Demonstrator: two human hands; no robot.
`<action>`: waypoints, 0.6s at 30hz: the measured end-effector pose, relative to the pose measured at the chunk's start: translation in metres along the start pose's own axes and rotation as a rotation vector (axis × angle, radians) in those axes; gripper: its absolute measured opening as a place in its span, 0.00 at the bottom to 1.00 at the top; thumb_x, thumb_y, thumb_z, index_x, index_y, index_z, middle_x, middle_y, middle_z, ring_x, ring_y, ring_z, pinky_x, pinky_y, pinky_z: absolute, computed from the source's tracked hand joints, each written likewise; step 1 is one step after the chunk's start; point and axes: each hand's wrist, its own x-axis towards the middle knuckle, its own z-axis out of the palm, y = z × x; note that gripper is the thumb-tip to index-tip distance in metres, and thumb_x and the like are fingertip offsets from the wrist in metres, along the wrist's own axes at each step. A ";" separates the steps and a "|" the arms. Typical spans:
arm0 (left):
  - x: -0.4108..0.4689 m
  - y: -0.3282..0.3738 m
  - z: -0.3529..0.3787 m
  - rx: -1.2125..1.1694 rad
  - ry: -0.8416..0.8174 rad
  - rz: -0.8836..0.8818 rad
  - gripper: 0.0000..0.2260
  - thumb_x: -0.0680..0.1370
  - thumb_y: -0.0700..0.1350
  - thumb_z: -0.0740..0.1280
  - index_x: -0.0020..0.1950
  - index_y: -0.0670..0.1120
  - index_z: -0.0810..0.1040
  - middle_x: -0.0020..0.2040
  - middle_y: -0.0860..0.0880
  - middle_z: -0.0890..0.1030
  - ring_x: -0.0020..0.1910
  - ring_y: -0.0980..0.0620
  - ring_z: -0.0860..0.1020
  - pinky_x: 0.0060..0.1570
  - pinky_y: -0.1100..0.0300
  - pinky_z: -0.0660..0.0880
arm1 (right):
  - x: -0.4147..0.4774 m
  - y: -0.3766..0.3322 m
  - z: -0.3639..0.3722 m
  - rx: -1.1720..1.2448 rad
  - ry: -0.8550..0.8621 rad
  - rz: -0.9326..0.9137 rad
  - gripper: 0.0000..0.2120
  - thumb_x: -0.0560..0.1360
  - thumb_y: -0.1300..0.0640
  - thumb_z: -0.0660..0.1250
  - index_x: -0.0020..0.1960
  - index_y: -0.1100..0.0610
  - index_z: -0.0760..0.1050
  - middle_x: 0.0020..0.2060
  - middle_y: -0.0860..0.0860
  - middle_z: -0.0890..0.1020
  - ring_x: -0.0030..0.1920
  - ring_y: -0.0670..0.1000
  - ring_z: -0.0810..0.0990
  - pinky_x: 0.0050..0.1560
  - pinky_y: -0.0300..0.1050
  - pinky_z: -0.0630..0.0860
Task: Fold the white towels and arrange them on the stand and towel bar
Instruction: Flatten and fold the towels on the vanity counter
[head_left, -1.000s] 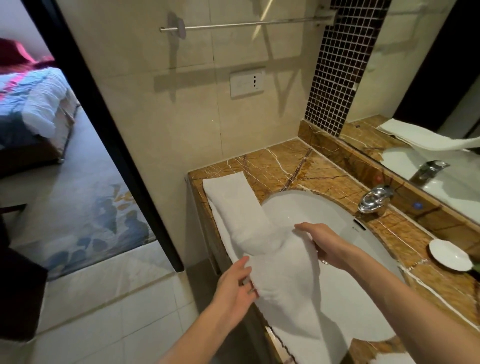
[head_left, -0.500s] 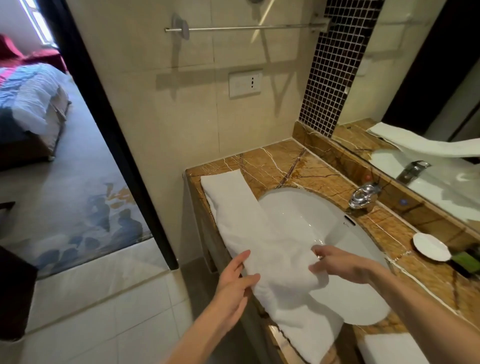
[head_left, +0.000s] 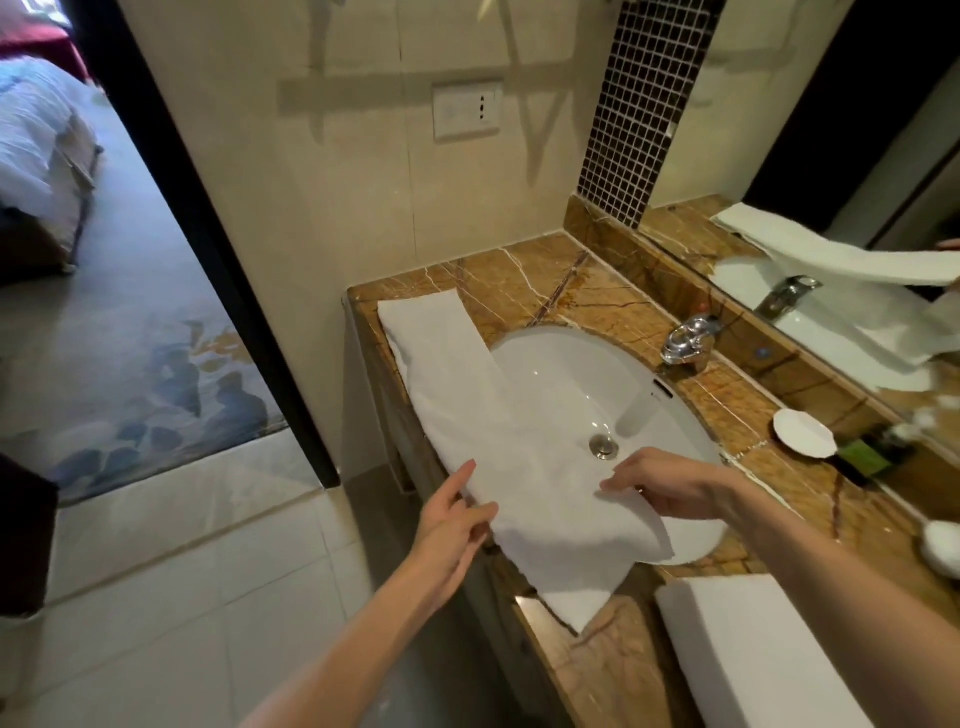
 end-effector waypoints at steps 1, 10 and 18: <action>-0.001 -0.002 0.003 0.000 0.009 0.002 0.23 0.74 0.29 0.66 0.62 0.51 0.76 0.66 0.46 0.75 0.58 0.49 0.78 0.44 0.62 0.79 | -0.002 0.004 -0.002 -0.015 -0.012 -0.007 0.11 0.75 0.60 0.68 0.55 0.66 0.78 0.50 0.60 0.84 0.49 0.57 0.84 0.43 0.45 0.80; -0.023 -0.028 0.019 0.217 0.082 0.046 0.23 0.74 0.31 0.67 0.65 0.51 0.73 0.60 0.47 0.79 0.53 0.45 0.82 0.46 0.48 0.81 | -0.005 0.033 -0.008 0.066 -0.016 -0.059 0.17 0.74 0.59 0.70 0.59 0.64 0.72 0.52 0.61 0.81 0.49 0.59 0.83 0.50 0.51 0.79; -0.030 -0.052 0.021 0.267 0.092 0.043 0.26 0.69 0.30 0.70 0.58 0.57 0.76 0.62 0.51 0.75 0.53 0.46 0.80 0.38 0.56 0.79 | -0.012 0.037 -0.030 -0.056 0.012 -0.080 0.07 0.75 0.60 0.70 0.47 0.64 0.76 0.39 0.56 0.76 0.36 0.48 0.78 0.38 0.42 0.75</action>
